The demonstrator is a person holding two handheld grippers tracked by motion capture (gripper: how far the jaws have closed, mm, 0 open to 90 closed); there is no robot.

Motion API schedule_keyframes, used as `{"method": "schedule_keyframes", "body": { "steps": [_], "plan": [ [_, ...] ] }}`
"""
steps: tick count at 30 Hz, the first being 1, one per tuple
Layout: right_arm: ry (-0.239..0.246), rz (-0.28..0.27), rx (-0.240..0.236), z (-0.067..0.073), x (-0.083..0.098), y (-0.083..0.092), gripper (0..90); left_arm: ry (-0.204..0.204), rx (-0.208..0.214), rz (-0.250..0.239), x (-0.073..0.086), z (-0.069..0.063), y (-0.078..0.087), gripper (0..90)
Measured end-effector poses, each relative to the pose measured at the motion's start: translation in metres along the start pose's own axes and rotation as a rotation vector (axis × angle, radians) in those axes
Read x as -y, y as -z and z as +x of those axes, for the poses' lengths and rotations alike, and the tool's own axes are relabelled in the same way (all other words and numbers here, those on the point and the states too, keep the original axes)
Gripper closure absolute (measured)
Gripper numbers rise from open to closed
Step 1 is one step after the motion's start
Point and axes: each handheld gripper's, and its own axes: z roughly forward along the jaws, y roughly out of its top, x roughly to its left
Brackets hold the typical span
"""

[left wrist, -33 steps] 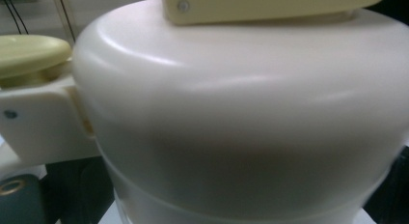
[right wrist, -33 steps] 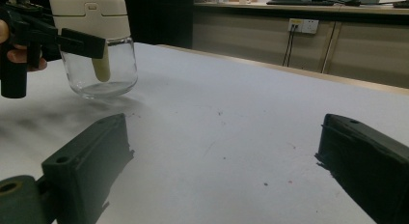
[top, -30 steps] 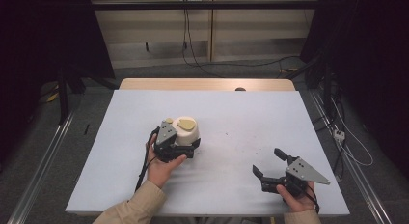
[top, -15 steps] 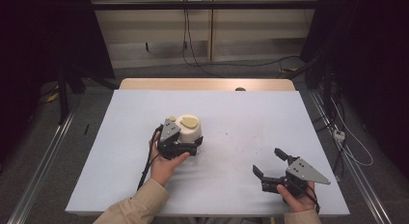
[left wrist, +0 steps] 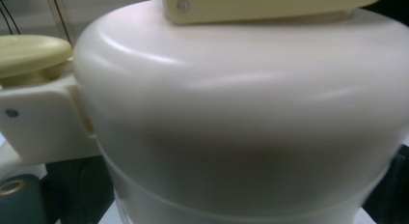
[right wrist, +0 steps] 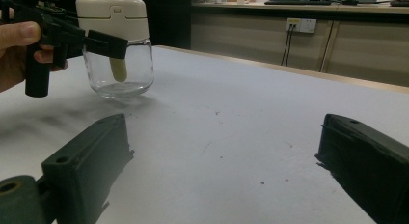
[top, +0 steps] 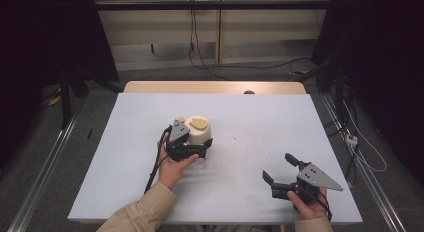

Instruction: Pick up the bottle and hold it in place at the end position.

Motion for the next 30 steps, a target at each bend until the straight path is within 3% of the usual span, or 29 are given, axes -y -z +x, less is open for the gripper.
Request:
{"method": "schedule_keyframes", "body": {
  "steps": [30],
  "plan": [
    [-0.005,0.001,-0.002,-0.001,0.001,0.000,3.4,0.018,0.004,-0.004,-0.006,0.004,-0.019,5.0]
  ]
}}
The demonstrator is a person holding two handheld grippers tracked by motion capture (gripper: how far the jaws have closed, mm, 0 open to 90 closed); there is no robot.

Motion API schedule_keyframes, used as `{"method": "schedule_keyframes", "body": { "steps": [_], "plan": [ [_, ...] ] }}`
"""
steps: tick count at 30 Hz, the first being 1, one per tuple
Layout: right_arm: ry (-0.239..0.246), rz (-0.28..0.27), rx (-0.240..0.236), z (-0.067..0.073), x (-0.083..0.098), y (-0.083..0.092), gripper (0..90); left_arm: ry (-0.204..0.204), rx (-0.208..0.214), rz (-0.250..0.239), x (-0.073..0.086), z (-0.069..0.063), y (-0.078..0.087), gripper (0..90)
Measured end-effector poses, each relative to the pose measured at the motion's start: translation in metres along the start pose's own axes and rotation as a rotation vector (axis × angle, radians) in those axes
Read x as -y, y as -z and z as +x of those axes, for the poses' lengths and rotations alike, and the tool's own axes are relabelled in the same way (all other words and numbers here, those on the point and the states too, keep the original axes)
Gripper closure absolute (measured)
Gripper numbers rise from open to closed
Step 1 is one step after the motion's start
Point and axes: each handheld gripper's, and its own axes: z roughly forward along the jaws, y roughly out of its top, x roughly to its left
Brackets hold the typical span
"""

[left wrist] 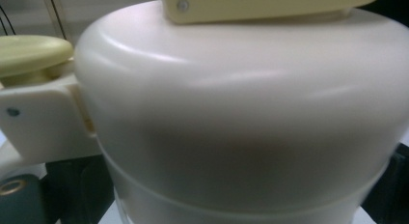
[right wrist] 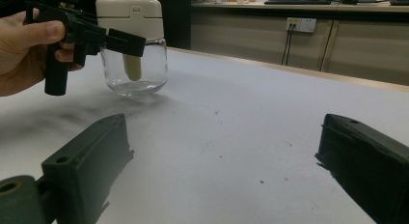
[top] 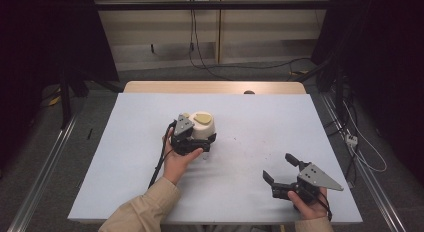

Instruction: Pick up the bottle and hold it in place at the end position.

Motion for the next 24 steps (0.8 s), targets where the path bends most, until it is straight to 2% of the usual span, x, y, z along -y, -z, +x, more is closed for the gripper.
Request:
{"method": "schedule_keyframes", "body": {
  "steps": [7,19,24],
  "plan": [
    [0.000,0.001,0.001,0.000,0.000,0.000,3.5,-0.004,0.003,0.000,-0.002,0.001,-0.005,5.0],
    [0.002,0.000,0.000,0.000,0.000,0.000,3.5,0.023,-0.004,0.000,0.000,-0.001,-0.013,5.0],
    [-0.003,0.002,-0.002,0.000,0.000,0.000,3.4,0.010,-0.007,0.011,-0.004,-0.002,-0.016,5.0]
  ]
}}
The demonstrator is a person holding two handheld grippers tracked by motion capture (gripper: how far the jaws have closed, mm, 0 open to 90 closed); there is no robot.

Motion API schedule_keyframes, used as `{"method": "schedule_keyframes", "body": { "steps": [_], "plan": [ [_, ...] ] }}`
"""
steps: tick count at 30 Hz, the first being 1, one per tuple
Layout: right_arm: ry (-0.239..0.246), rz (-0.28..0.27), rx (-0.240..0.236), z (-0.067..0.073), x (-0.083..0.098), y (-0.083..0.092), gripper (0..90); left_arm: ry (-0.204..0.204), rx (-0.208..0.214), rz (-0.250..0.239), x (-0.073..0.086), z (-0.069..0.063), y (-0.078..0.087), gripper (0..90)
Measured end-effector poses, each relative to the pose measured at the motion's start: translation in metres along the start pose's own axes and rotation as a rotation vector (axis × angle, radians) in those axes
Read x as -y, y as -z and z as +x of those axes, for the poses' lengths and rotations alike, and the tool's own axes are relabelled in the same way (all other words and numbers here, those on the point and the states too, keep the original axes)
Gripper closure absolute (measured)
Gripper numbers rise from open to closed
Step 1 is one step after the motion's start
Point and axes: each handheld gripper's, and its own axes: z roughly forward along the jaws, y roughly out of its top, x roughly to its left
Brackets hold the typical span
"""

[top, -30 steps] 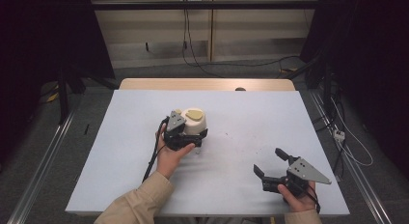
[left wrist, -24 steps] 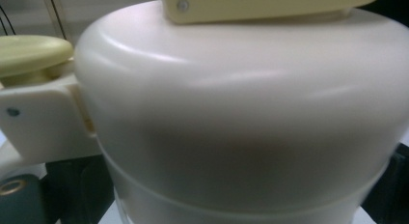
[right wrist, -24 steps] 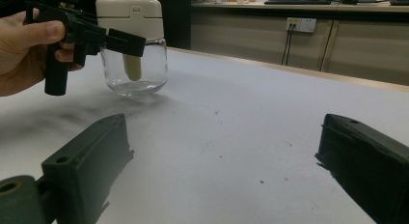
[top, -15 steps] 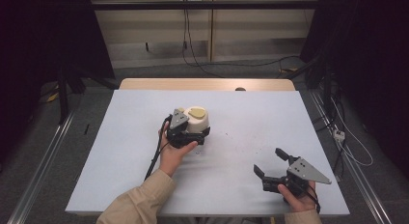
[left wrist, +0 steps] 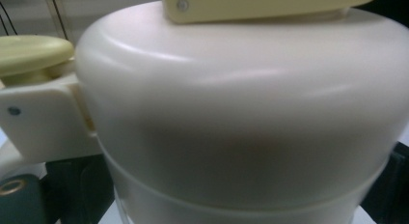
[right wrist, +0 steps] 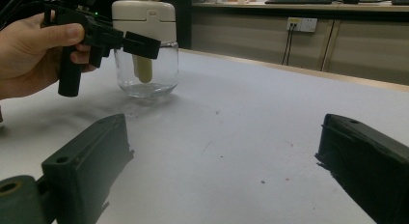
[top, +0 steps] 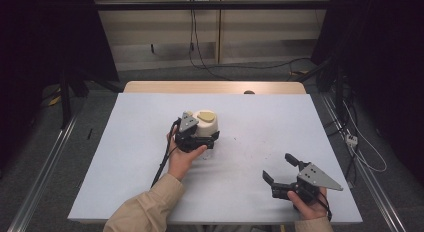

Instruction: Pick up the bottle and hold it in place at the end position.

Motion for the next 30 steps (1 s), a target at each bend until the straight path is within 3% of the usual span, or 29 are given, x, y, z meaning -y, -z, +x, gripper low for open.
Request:
{"method": "schedule_keyframes", "body": {
  "steps": [4,25,30],
  "plan": [
    [0.002,-0.002,-0.002,0.000,0.000,-0.001,3.4,-0.018,-0.002,-0.002,-0.005,-0.003,-0.004,5.0],
    [0.003,-0.003,-0.007,0.001,0.000,-0.001,3.4,0.026,-0.025,0.000,0.002,0.002,-0.018,5.1],
    [0.002,-0.004,-0.008,0.001,0.000,-0.001,3.4,0.016,-0.031,0.005,0.004,0.001,-0.021,5.0]
  ]
}}
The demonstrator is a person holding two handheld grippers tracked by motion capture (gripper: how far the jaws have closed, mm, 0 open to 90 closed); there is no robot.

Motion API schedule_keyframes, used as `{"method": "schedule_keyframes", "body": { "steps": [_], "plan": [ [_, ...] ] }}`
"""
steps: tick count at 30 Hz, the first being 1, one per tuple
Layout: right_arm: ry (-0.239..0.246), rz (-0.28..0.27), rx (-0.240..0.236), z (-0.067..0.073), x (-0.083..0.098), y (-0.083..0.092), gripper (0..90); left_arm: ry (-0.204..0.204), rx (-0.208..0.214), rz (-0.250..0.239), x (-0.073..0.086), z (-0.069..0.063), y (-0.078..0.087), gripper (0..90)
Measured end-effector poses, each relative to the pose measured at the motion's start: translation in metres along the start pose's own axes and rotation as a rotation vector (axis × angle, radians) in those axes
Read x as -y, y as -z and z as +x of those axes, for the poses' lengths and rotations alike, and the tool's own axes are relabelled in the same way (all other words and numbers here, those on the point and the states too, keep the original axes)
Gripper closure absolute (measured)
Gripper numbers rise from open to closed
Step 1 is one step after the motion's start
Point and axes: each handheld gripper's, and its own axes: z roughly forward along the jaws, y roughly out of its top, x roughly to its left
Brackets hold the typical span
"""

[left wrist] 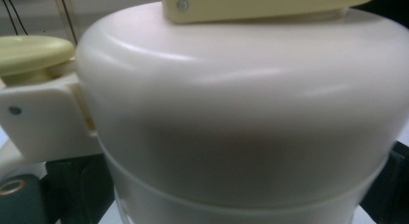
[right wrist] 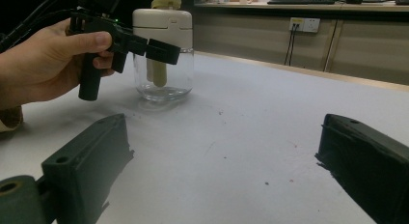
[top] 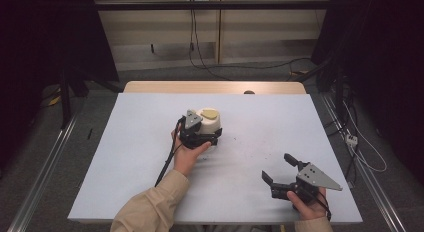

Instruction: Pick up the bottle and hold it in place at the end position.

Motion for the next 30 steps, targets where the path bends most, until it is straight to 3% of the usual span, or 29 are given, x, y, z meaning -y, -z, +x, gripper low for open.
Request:
{"method": "schedule_keyframes", "body": {
  "steps": [15,30],
  "plan": [
    [-0.004,-0.003,-0.001,0.000,0.000,0.000,3.4,-0.065,0.010,0.011,-0.006,-0.012,-0.013,5.0],
    [-0.004,-0.001,-0.007,0.000,0.000,-0.001,3.4,-0.070,0.007,0.007,-0.004,-0.010,-0.018,5.1]
  ]
}}
